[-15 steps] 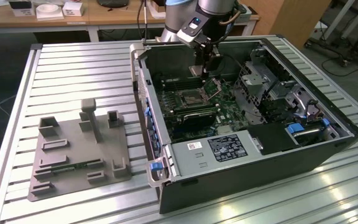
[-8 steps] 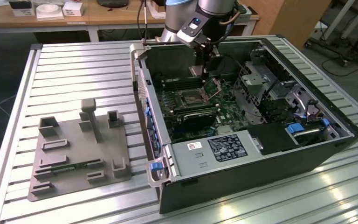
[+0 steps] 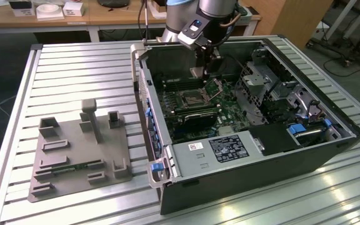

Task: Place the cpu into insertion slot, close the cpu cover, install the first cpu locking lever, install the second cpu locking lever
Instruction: 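Place the cpu into insertion slot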

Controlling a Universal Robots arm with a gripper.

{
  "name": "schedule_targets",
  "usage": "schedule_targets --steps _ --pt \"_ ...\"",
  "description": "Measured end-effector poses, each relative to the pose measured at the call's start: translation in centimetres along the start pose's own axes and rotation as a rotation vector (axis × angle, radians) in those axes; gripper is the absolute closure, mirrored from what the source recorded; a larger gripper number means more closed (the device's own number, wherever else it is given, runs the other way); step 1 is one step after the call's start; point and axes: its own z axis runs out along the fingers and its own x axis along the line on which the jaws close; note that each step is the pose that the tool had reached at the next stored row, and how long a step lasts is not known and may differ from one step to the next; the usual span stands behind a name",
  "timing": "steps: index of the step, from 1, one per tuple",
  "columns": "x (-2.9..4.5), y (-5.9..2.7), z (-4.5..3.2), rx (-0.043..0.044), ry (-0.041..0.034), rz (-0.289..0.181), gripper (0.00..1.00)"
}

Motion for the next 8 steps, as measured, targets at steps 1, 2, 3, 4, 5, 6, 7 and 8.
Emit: schedule_targets --steps 1,2,3,4,5,6,7,8 --pt "0.0 -0.01 0.14 0.0001 -0.0001 0.0 0.46" --pt "0.0 -0.01 0.28 0.0002 0.0 0.0 0.46" --pt "-0.01 -0.02 0.42 0.0003 -0.0001 0.0 0.46" --pt "-0.01 -0.03 0.55 0.0003 0.0 0.0 0.46" --pt "-0.01 -0.03 0.67 0.0003 0.0001 0.0 0.46" --pt "-0.01 -0.04 0.77 0.0004 0.0 0.0 0.46" --pt "-0.02 -0.04 0.87 0.0005 -0.0001 0.0 0.46" --pt "-0.02 -0.04 0.97 0.0005 0.0 0.0 0.46"
